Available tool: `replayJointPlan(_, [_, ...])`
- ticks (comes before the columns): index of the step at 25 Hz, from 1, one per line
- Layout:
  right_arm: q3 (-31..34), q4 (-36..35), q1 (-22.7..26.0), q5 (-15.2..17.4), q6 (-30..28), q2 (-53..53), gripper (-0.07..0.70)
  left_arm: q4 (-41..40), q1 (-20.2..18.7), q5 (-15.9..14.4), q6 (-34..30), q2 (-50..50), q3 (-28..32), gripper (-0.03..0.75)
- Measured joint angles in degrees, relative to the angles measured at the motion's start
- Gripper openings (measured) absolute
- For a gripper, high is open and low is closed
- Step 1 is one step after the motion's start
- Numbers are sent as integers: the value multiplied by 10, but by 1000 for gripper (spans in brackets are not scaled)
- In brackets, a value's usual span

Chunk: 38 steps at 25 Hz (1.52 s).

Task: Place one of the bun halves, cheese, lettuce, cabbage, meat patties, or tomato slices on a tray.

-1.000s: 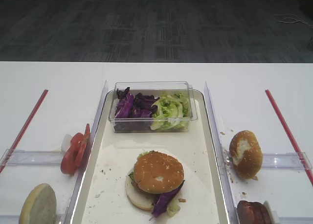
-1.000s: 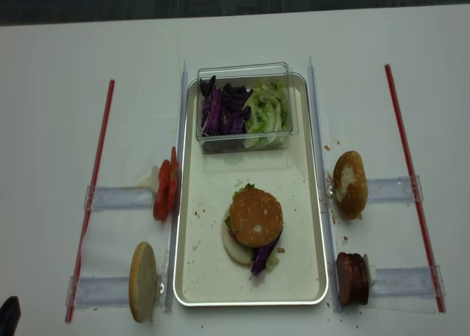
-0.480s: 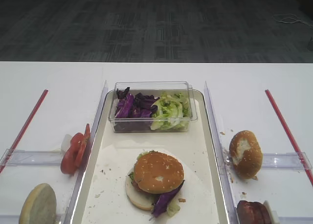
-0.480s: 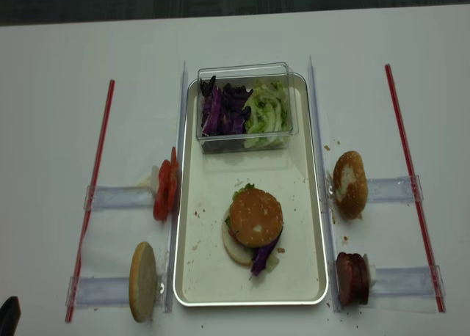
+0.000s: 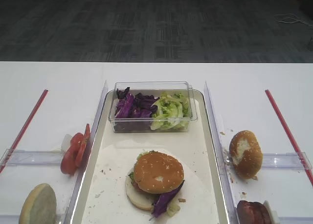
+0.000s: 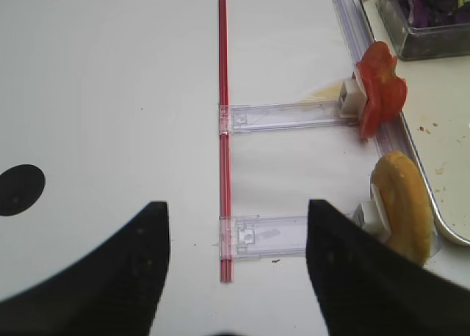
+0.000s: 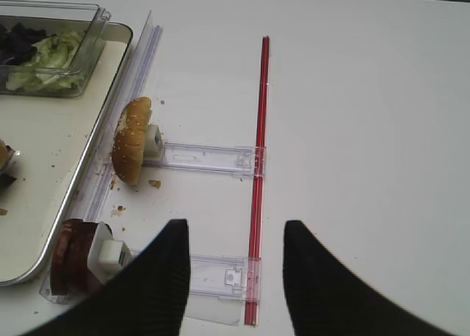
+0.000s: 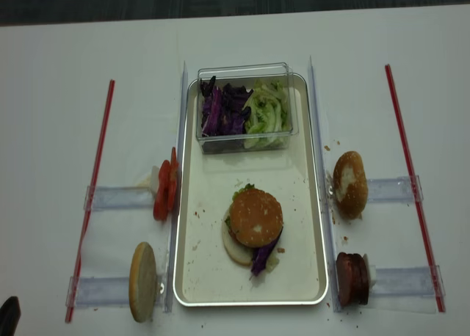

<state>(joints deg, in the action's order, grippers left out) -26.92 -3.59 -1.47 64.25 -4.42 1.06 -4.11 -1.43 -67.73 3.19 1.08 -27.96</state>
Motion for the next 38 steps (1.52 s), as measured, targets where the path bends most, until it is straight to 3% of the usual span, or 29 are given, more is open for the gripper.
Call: replayJointPlan(38, [0, -1, 0, 0, -2, 0, 321, 0, 0, 0, 0, 0, 0, 417])
